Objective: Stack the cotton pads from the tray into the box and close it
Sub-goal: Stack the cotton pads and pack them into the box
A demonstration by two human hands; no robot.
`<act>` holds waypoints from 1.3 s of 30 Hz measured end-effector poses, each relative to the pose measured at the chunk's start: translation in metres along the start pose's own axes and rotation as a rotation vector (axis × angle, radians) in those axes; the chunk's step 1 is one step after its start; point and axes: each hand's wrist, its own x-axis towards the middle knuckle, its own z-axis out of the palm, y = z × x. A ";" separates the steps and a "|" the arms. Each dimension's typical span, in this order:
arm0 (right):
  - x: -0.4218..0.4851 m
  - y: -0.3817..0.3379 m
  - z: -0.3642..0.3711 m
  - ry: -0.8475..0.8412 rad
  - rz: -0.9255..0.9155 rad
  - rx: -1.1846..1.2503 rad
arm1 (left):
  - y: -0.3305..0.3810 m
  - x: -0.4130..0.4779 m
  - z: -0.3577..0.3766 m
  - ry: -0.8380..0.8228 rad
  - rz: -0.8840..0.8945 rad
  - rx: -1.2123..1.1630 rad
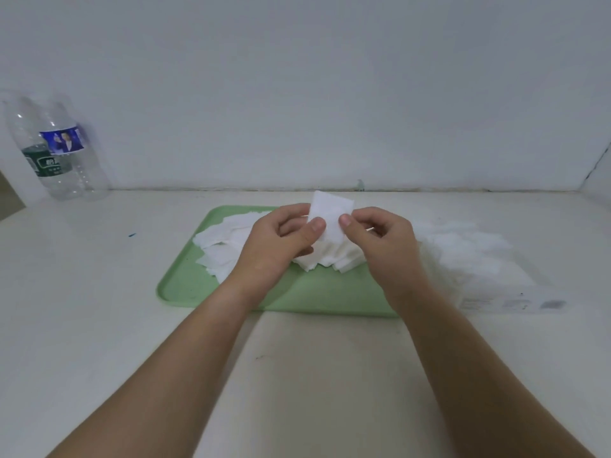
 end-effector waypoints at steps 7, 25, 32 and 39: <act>-0.003 0.009 0.010 0.034 0.026 -0.230 | -0.003 0.005 -0.009 0.208 0.028 0.029; 0.016 0.019 0.045 -0.066 0.043 -1.024 | -0.001 0.011 -0.035 0.416 0.048 0.064; 0.007 0.009 0.022 0.090 0.076 -0.280 | 0.002 0.009 -0.028 0.345 0.019 0.026; 0.004 -0.004 0.018 0.060 0.311 0.313 | -0.001 0.007 -0.017 0.289 -0.036 0.068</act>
